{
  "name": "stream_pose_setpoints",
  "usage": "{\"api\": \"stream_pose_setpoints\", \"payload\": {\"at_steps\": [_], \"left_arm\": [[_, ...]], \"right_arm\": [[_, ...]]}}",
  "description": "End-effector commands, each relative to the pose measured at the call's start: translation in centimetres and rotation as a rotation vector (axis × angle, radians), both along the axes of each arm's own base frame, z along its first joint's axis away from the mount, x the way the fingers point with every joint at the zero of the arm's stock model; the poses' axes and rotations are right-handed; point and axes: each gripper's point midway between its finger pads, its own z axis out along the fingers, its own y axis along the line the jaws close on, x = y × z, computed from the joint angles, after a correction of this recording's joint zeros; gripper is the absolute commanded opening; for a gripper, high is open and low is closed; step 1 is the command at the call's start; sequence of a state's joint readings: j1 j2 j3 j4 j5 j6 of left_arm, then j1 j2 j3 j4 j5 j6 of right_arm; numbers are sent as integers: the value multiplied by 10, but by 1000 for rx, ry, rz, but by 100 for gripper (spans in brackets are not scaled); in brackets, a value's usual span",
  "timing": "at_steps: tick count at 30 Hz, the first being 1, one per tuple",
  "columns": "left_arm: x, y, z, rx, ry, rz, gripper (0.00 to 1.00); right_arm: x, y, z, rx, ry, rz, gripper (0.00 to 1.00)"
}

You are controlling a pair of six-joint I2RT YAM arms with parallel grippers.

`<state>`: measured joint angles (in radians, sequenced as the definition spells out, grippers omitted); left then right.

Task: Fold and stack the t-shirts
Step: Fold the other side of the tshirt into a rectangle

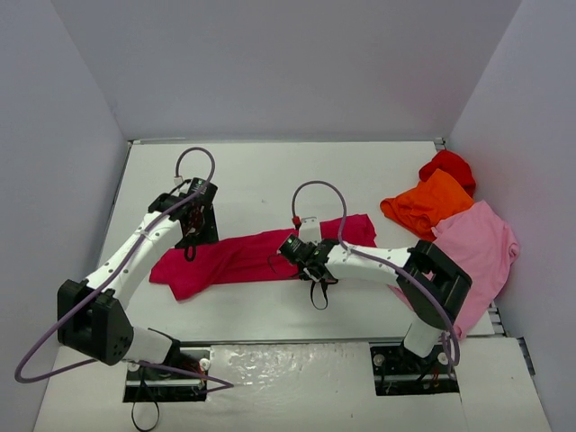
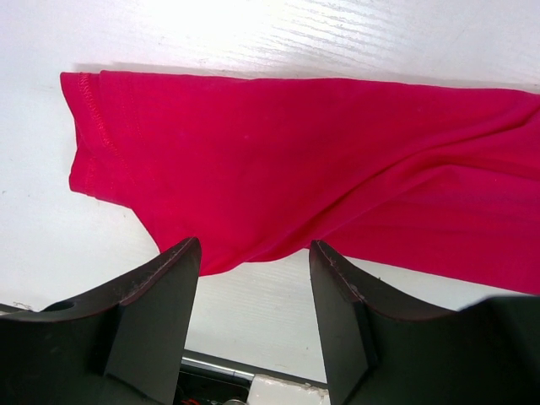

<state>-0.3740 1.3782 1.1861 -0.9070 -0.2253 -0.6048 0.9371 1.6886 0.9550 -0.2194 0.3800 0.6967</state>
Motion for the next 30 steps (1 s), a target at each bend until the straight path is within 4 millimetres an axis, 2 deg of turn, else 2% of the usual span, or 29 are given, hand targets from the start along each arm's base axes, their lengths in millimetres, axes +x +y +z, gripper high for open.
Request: {"api": "stream_pose_setpoints", "payload": {"at_steps": [1, 7, 13, 17, 20, 25, 28, 30], "left_arm": [[9, -5, 5, -15, -38, -4, 51], [8, -5, 9, -18, -46, -5, 51], [6, -3, 16, -21, -71, -1, 49], [7, -4, 17, -29, -75, -3, 47], [7, -6, 14, -32, -65, -5, 47], [6, -4, 11, -19, -48, -5, 47], [8, -5, 9, -19, -52, -6, 47], [9, -8, 7, -29, -44, -12, 47]], "right_arm": [[-1, -6, 21, -19, -72, -41, 0], [28, -21, 60, -2, -159, -88, 0], [53, -49, 72, -36, -190, -142, 0], [60, -58, 72, -54, -198, -161, 0], [62, -60, 61, -80, -184, -160, 0], [52, -53, 48, -42, -130, -140, 0], [50, -61, 41, -68, -129, -147, 0], [50, -74, 32, -115, -118, -167, 0]]}}
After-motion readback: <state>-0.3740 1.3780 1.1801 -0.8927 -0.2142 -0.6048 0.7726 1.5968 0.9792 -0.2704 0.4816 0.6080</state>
